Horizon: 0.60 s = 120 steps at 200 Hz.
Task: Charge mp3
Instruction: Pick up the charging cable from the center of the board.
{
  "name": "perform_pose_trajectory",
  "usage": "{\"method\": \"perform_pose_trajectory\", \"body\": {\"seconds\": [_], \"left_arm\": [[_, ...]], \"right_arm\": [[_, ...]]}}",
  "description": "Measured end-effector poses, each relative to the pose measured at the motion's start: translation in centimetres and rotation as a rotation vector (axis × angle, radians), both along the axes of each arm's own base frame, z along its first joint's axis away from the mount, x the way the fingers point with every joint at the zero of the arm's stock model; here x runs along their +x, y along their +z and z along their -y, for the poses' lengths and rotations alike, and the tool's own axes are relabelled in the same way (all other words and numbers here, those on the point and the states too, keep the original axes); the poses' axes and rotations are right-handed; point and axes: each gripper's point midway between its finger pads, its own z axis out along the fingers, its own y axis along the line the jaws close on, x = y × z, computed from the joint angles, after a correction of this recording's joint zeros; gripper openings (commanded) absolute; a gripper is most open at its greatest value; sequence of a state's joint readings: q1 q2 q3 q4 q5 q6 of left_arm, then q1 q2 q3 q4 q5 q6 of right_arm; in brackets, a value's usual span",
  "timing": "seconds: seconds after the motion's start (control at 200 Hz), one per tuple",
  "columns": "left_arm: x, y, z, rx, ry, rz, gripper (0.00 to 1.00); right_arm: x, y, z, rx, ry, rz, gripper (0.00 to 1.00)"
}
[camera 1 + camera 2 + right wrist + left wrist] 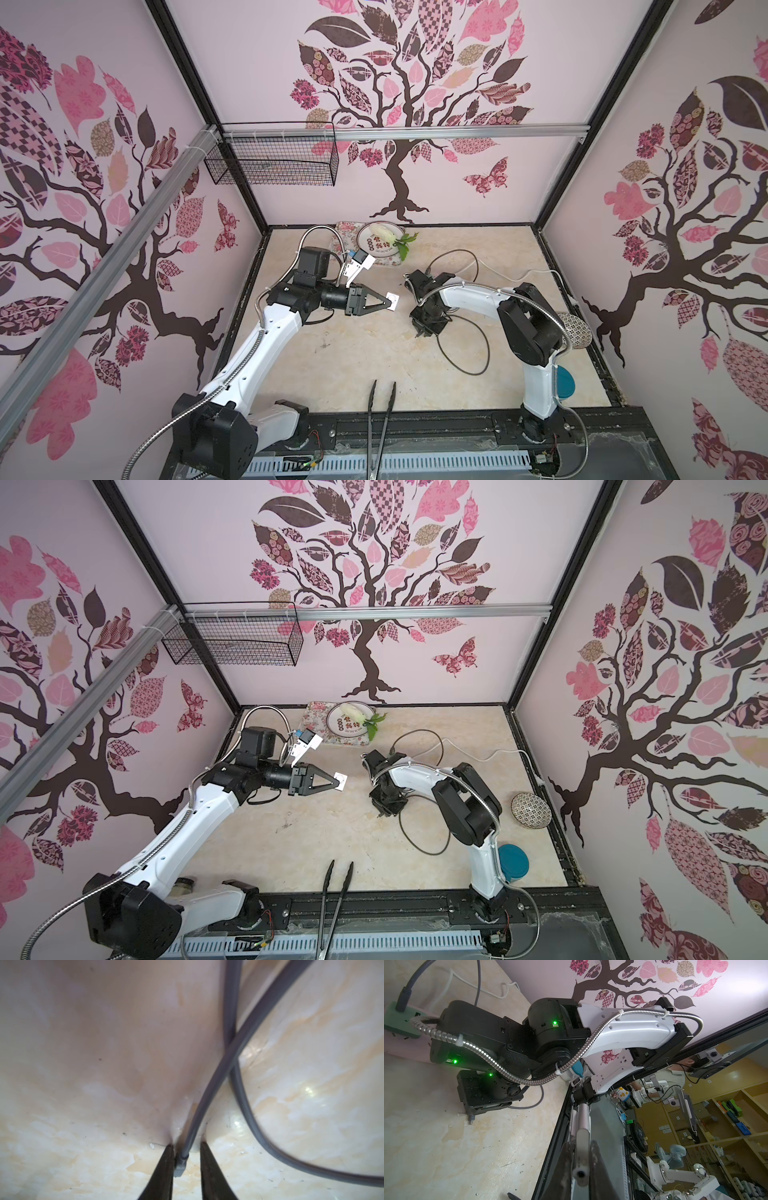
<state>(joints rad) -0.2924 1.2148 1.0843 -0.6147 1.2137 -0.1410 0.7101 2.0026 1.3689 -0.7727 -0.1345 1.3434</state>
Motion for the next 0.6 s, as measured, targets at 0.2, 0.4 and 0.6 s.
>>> {"method": "perform_pose_trajectory", "body": {"seconds": [0.2,0.4,0.6], "left_arm": [[0.1,0.3,-0.1,0.006,0.019,0.015,0.0],[0.7,-0.5,0.0,0.015,0.03,-0.022,0.0],[1.3,-1.8,0.3,-0.012,0.04,-0.091,0.0]], "right_arm": [[-0.3,-0.1,0.1,0.009,-0.024,-0.014,0.0],[-0.2,0.2,-0.1,0.068,0.005,0.047,0.0],[0.1,2.3,1.0,0.153,0.089,0.304,0.0]]}}
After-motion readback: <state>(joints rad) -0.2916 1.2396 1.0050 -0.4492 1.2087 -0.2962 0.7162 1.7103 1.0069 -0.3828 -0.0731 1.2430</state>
